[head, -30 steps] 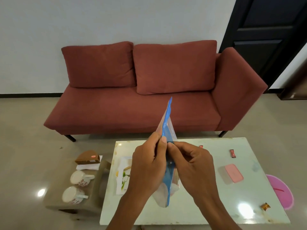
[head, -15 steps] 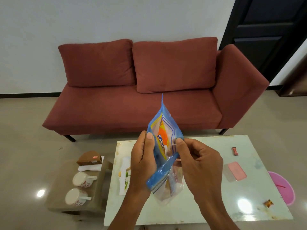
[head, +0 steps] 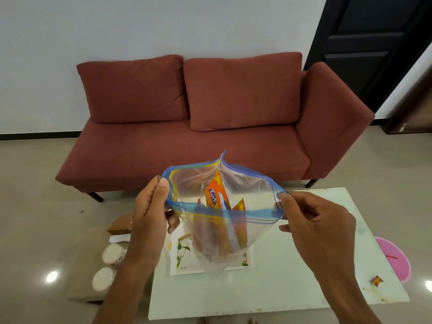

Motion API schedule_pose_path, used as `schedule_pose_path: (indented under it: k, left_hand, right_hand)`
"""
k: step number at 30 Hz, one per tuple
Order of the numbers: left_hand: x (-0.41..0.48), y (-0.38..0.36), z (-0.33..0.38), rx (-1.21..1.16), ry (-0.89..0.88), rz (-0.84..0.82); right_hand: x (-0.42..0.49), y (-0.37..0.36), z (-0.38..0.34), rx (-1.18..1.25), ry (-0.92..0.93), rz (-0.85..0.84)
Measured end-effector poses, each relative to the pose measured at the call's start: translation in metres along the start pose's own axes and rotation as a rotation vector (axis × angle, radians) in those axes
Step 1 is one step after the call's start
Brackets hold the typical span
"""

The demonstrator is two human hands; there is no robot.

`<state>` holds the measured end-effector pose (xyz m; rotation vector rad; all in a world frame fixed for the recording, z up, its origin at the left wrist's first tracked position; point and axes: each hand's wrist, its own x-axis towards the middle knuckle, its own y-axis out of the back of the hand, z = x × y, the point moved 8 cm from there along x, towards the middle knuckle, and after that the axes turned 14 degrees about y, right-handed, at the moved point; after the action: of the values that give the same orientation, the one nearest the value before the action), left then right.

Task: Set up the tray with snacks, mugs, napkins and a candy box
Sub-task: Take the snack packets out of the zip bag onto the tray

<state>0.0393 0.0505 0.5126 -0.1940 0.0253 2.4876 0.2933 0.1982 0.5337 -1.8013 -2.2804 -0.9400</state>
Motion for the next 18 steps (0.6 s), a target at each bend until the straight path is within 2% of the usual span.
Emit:
schedule_pose_path:
  k: [5, 11, 14, 15, 16, 18]
  left_hand:
    - [-0.002, 0.012, 0.000, -0.068, -0.002, -0.040]
    - [-0.013, 0.020, -0.021, -0.359, 0.071, 0.037]
    - [-0.011, 0.032, -0.088, -0.604, 0.288, 0.241]
    - [-0.012, 0.030, -0.117, -0.615, 0.377, 0.298]
    - [-0.012, 0.023, -0.146, -0.616, 0.491, 0.329]
    - [-0.021, -0.007, -0.195, -0.525, 0.716, 0.270]
  right_hand:
    - [0.004, -0.006, -0.007, 0.029, -0.006, 0.000]
    - [0.016, -0.030, -0.045, 0.126, 0.076, -0.037]
    - [0.022, -0.040, -0.064, 0.119, 0.113, -0.052]
    - [0.022, -0.042, -0.070, 0.122, 0.121, -0.062]
    - [0.022, -0.044, -0.075, 0.127, 0.129, -0.072]
    - [0.023, -0.045, -0.085, 0.142, 0.150, -0.087]
